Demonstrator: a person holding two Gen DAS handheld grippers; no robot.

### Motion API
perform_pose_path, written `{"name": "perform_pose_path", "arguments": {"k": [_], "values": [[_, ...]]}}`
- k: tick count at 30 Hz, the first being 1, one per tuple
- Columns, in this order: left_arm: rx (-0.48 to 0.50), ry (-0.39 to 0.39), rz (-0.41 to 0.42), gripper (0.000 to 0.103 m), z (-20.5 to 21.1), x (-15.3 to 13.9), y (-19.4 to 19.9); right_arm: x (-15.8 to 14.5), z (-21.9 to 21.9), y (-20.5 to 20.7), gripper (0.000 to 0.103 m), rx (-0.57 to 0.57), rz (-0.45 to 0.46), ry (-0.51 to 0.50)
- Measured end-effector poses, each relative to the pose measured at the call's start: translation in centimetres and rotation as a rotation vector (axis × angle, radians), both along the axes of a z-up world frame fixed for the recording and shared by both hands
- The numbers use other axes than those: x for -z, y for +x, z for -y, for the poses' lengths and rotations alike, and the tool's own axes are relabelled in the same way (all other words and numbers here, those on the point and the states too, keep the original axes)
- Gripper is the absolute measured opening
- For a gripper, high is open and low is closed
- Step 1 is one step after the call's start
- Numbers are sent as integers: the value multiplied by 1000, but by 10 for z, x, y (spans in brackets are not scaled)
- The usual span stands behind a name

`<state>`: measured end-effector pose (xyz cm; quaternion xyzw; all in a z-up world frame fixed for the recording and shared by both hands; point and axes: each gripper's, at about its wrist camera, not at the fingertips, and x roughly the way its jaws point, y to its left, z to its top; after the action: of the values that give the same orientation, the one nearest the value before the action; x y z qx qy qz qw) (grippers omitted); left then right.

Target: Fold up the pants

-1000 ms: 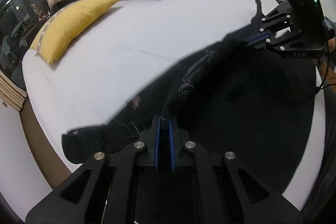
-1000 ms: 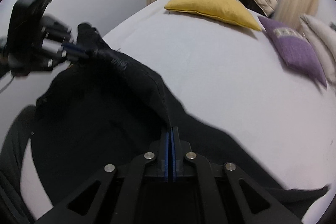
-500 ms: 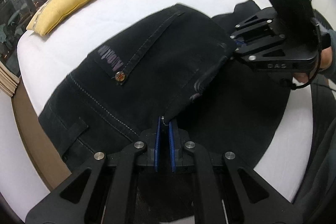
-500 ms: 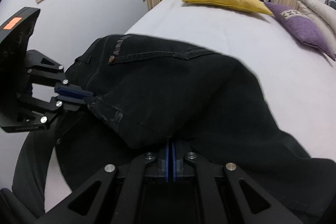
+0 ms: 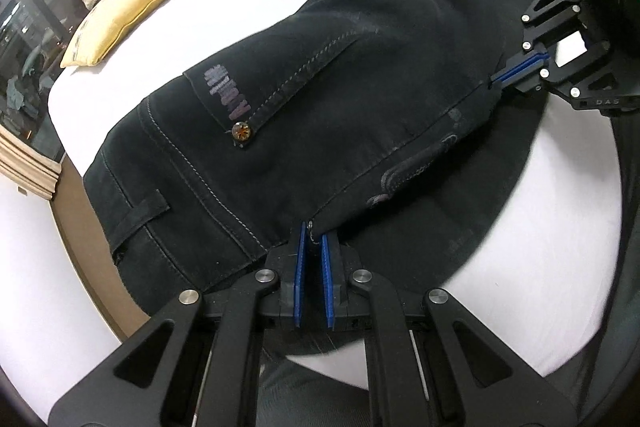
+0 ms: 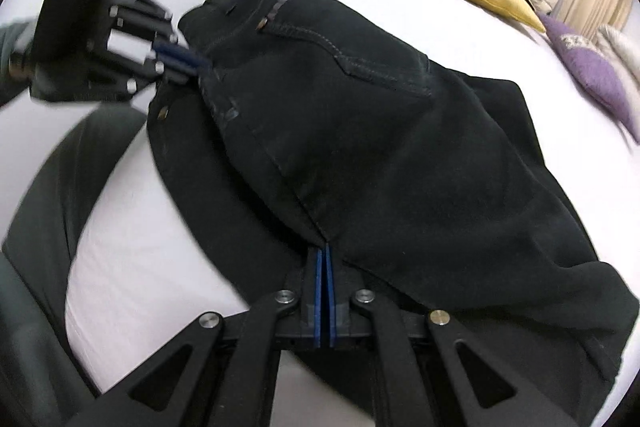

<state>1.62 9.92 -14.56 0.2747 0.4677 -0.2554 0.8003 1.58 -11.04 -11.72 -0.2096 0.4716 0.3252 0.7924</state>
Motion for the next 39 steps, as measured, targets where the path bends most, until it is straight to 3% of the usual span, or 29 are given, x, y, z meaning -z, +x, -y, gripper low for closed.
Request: {"name": "perform_pose_path", "arguments": {"k": [8,24,28,31,32,35,36,39], "values": [[46,45,-15,6,13,3,-20,1,10,-6,3,-1,9,-30],[-2,18,-14,7,4,14,-28,3,10,-18,4,22,10,-27],[-46,-8,-13,8,1,21,-23,19,15,-4,5,76,-34,12],[-81,-27,-7,9,-3,16,-26,15,21,0,9,124,-50,64],[-93,-37,-24,12,-6,12,-27,11,25,2,14,135,-58,83],[-114,-53,-95,16,-18,3,-30,-4,42,4,58,180,-85,153],[-117,-58,-113,16,-22,-2,-33,-13,50,3,64,199,-73,189],[-137,-81,-86,16,-27,-25,-34,-35,65,8,64,233,-54,286]]}}
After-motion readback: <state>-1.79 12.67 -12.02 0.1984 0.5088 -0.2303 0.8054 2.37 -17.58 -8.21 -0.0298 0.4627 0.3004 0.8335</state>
